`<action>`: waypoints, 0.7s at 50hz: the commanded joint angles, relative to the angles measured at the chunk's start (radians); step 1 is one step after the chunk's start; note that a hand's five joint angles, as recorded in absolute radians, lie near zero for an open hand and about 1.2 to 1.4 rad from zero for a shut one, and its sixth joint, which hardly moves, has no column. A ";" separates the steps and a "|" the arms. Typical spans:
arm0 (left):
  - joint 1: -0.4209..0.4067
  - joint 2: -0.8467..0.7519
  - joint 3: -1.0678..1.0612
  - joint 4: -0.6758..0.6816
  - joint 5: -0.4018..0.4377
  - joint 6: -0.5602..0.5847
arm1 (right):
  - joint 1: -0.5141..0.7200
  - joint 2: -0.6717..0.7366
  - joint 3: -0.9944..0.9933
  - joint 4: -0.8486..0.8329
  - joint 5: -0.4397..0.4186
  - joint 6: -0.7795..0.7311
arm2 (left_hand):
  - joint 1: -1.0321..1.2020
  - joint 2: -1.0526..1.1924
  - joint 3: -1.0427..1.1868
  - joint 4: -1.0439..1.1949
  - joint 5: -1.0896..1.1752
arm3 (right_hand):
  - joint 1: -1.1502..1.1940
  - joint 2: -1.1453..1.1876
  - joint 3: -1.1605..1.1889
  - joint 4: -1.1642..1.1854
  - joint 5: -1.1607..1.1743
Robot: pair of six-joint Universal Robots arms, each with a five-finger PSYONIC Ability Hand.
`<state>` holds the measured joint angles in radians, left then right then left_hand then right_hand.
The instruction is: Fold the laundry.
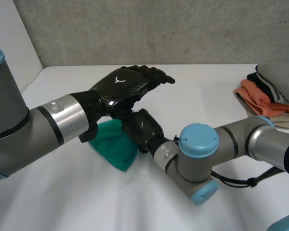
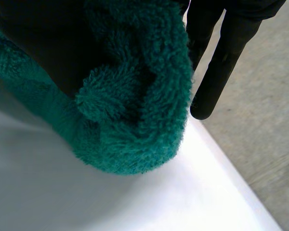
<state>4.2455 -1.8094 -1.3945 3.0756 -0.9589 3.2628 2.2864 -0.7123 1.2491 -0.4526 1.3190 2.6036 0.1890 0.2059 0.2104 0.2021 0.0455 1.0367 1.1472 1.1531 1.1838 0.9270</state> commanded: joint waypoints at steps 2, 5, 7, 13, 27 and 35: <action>0.004 0.002 0.032 0.000 -0.001 0.000 | -0.004 -0.012 -0.112 0.000 0.009 0.059 | -0.015 -0.031 -0.036 -0.028 -0.046 | 0.360 0.249 0.243 0.212 0.295; 0.002 0.008 0.057 0.000 -0.001 -0.002 | -0.008 -0.019 -0.151 0.006 0.014 0.088 | -0.015 -0.031 -0.036 -0.028 -0.046 | 0.360 0.249 0.243 0.212 0.295; 0.002 0.012 0.068 0.000 -0.001 -0.002 | -0.012 -0.033 -0.183 0.020 0.016 0.101 | -0.015 -0.031 -0.036 -0.028 -0.046 | 0.360 0.249 0.243 0.212 0.295; 0.001 0.031 0.129 0.002 -0.003 -0.017 | -0.085 -0.098 -0.267 0.063 0.040 0.108 | -0.015 -0.031 -0.036 -0.028 -0.046 | 0.360 0.249 0.243 0.212 0.295; -0.003 0.071 0.158 0.109 -0.044 -0.160 | -0.499 -0.265 -0.362 0.069 0.022 0.182 | -0.015 -0.031 -0.036 -0.028 -0.046 | 0.360 0.249 0.243 0.212 0.295; -0.010 0.061 0.114 0.115 -0.041 -0.160 | -0.797 -0.263 -0.278 0.068 -0.069 0.246 | -0.015 -0.031 -0.036 -0.028 -0.046 | 0.360 0.249 0.243 0.212 0.295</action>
<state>4.2398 -1.7397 -1.2456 3.1889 -1.0039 3.0982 1.6698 -0.9803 0.9066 -0.3825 1.3164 2.8139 0.1890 0.2059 0.2104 0.2021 0.0455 1.0367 1.1472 1.1590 1.1971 0.9368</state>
